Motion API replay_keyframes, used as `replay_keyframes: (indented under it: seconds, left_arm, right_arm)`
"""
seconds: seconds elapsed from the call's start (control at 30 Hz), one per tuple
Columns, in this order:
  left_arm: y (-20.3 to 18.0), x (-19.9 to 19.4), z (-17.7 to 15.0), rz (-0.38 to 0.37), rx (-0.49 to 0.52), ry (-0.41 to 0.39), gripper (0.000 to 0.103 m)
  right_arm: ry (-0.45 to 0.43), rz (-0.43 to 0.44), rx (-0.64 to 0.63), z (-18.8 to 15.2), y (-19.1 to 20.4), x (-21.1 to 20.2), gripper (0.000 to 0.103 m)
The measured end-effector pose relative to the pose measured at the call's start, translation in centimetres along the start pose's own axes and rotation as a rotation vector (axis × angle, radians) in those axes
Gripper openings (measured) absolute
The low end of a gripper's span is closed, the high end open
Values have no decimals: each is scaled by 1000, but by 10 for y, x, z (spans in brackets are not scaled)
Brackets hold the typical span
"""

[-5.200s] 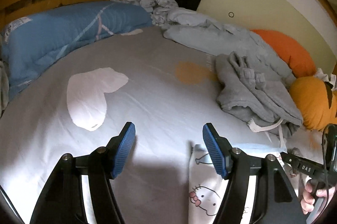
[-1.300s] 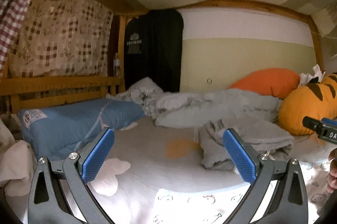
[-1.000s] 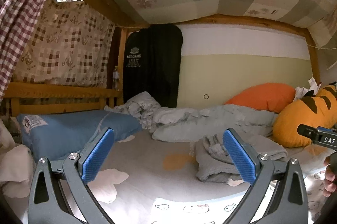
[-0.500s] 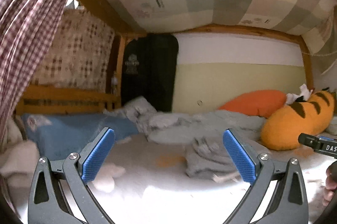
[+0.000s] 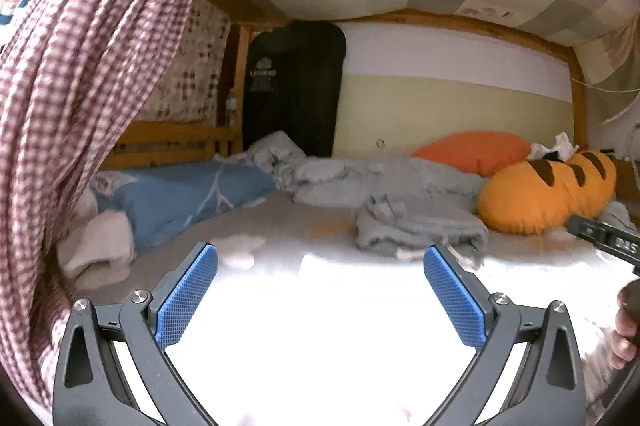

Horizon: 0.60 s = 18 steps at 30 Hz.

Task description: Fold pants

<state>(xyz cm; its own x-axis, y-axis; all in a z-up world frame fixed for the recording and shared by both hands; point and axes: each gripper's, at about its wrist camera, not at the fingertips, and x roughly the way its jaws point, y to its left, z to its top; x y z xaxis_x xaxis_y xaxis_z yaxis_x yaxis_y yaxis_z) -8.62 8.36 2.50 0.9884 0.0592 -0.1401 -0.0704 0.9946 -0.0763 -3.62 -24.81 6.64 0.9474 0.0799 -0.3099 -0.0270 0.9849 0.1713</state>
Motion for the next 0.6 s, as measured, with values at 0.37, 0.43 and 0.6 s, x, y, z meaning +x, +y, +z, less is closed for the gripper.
replay_keyframes:
  seconds: [0.37, 0.43, 0.6]
  left_arm:
    - [6, -73, -7, 43, 35, -39, 102]
    - [11, -82, -7, 59, 36, -49, 102]
    - [31, -94, 0, 37, -37, -65, 102]
  right_arm:
    - [92, 115, -270, -59, 90, -60, 102]
    - [125, 144, -271, -75, 93, -68, 102]
    - [198, 183, -268, -108, 92, -75, 101]
